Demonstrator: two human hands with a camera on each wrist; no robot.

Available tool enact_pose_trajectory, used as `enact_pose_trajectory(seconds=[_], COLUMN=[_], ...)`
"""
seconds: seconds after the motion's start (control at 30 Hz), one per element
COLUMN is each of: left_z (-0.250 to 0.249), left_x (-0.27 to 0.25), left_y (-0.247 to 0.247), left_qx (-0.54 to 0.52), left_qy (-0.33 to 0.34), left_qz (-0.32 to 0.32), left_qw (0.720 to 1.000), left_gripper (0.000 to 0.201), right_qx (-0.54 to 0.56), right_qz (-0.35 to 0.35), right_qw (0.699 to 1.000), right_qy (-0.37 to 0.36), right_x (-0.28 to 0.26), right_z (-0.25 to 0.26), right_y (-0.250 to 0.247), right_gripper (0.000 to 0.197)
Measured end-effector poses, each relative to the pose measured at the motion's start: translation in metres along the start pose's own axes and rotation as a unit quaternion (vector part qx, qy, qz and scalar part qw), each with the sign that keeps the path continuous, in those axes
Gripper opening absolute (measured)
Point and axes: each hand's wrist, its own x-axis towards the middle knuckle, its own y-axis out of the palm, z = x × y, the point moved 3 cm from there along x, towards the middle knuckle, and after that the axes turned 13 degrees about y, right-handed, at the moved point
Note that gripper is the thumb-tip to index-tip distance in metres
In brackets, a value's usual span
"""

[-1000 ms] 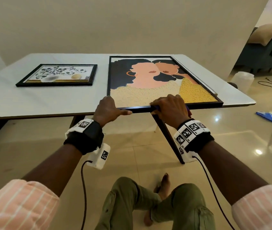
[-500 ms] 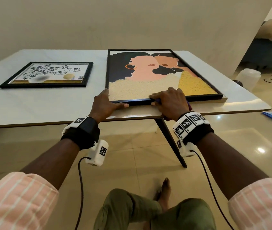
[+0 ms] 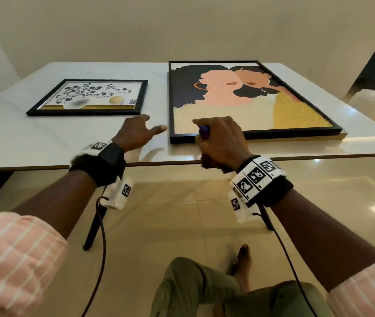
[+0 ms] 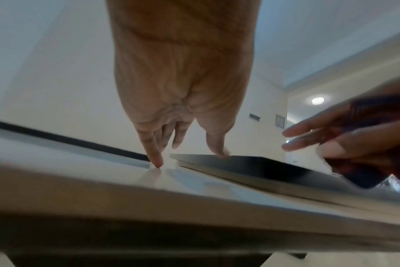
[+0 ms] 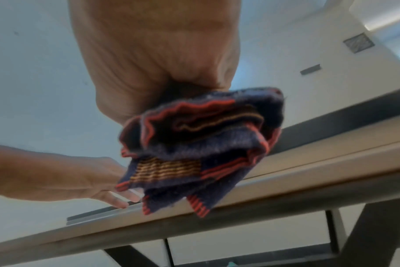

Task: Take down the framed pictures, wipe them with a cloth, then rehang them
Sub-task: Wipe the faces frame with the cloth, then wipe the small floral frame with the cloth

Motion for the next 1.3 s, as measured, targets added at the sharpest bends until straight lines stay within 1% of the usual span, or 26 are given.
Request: enact_pose_trajectory(seconds=[0.07, 0.1, 0.17, 0.23, 0.33, 0.4, 0.47, 0.53, 0.63, 0.7, 0.73, 0.8, 0.83, 0.87, 0.9, 0.93, 0.97, 1.0, 1.03, 1.07, 1.1, 1.13, 1.17, 1.2, 1.23, 1.3], left_z=[0.022, 0.037, 0.065, 0.089, 0.11, 0.116, 0.119, 0.117, 0.102, 0.089, 0.082, 0.067, 0.057, 0.047, 0.038, 0.033, 0.031, 0.038, 0.051, 0.068, 0.086, 0.103, 0.115, 0.127, 0.132, 0.14], left_x=[0.005, 0.008, 0.012, 0.016, 0.024, 0.03, 0.031, 0.028, 0.017, 0.003, -0.006, -0.028, -0.043, -0.056, -0.07, -0.086, -0.098, -0.11, -0.12, -0.129, -0.139, -0.146, -0.152, -0.158, -0.163, -0.171], left_y=[-0.018, -0.027, -0.042, -0.051, -0.055, -0.055, -0.055, -0.054, -0.056, -0.057, -0.056, -0.047, -0.04, -0.034, -0.03, -0.029, -0.032, -0.038, -0.045, -0.051, -0.057, -0.063, -0.068, -0.072, -0.076, -0.082], left_qx=[0.056, 0.082, 0.117, 0.127, 0.121, 0.118, 0.125, 0.13, 0.171, 0.217, 0.24, 0.285, 0.304, 0.319, 0.325, 0.318, 0.296, 0.264, 0.235, 0.216, 0.203, 0.188, 0.166, 0.137, 0.11, 0.065], left_qy=[-0.012, -0.031, -0.073, -0.104, -0.114, -0.116, -0.12, -0.121, -0.099, -0.078, -0.065, -0.022, 0.005, 0.029, 0.044, 0.033, 0.007, -0.033, -0.082, -0.14, -0.201, -0.26, -0.306, -0.338, -0.35, -0.349], left_qz=[0.041, 0.06, 0.088, 0.093, 0.116, 0.147, 0.167, 0.167, 0.161, 0.162, 0.157, 0.126, 0.097, 0.058, 0.008, -0.048, -0.103, -0.154, -0.198, -0.223, -0.223, -0.206, -0.193, -0.187, -0.192, -0.203], left_qw=[0.997, 0.994, 0.987, 0.982, 0.979, 0.975, 0.971, 0.97, 0.967, 0.959, 0.956, 0.95, 0.948, 0.946, 0.945, 0.946, 0.95, 0.952, 0.948, 0.94, 0.932, 0.924, 0.917, 0.912, 0.91, 0.912], left_gripper=[0.085, 0.089, 0.1, 0.111, 0.129, 0.137, 0.139, 0.132, 0.114, 0.102, 0.094, 0.074, 0.064, 0.057, 0.054, 0.057, 0.061, 0.065, 0.068, 0.071, 0.08, 0.089, 0.095, 0.097, 0.095, 0.087], right_qx=[0.044, 0.056, 0.063, 0.056, 0.043, 0.007, -0.031, -0.053, -0.052, -0.053, -0.052, -0.05, -0.052, -0.06, -0.068, -0.072, -0.072, -0.067, -0.06, -0.055, -0.051, -0.043, -0.03, -0.018, -0.011, -0.003], right_qz=[0.023, 0.036, 0.062, 0.07, 0.08, 0.09, 0.085, 0.084, 0.071, 0.072, 0.068, 0.058, 0.059, 0.066, 0.074, 0.078, 0.076, 0.071, 0.063, 0.054, 0.047, 0.04, 0.036, 0.035, 0.032, 0.021], right_qw=[0.999, 0.998, 0.996, 0.996, 0.996, 0.996, 0.996, 0.995, 0.996, 0.996, 0.996, 0.997, 0.997, 0.996, 0.995, 0.994, 0.994, 0.995, 0.996, 0.997, 0.997, 0.998, 0.998, 0.998, 0.999, 0.999], right_qy=[-0.013, -0.017, -0.02, -0.017, -0.012, -0.02, -0.021, -0.014, -0.005, 0.001, 0.003, 0.002, 0.002, 0.005, 0.007, 0.008, 0.014, 0.02, 0.023, 0.026, 0.029, 0.033, 0.037, 0.04, 0.043, 0.049], right_x=[0.004, 0.006, 0.009, 0.013, 0.016, 0.014, 0.011, 0.007, 0.005, 0.002, 0.001, -0.004, -0.008, -0.011, -0.014, -0.02, -0.024, -0.029, -0.033, -0.038, -0.044, -0.047, -0.051, -0.055, -0.058, -0.065], right_z=[0.027, 0.04, 0.059, 0.069, 0.077, 0.078, 0.08, 0.083, 0.091, 0.096, 0.099, 0.105, 0.109, 0.11, 0.11, 0.11, 0.107, 0.105, 0.102, 0.1, 0.097, 0.096, 0.094, 0.092, 0.091, 0.09], right_y=[0.019, 0.03, 0.047, 0.056, 0.065, 0.07, 0.075, 0.08, 0.081, 0.081, 0.081, 0.082, 0.084, 0.085, 0.086, 0.086, 0.085, 0.083, 0.083, 0.082, 0.081, 0.079, 0.078, 0.077, 0.077, 0.076], right_gripper=[0.018, 0.016, 0.02, 0.023, 0.023, 0.019, 0.013, 0.013, 0.01, 0.027, 0.031, 0.034, 0.035, 0.034, 0.031, 0.025, 0.02, 0.015, 0.011, 0.01, 0.01, 0.01, 0.01, 0.009, 0.009, 0.011])
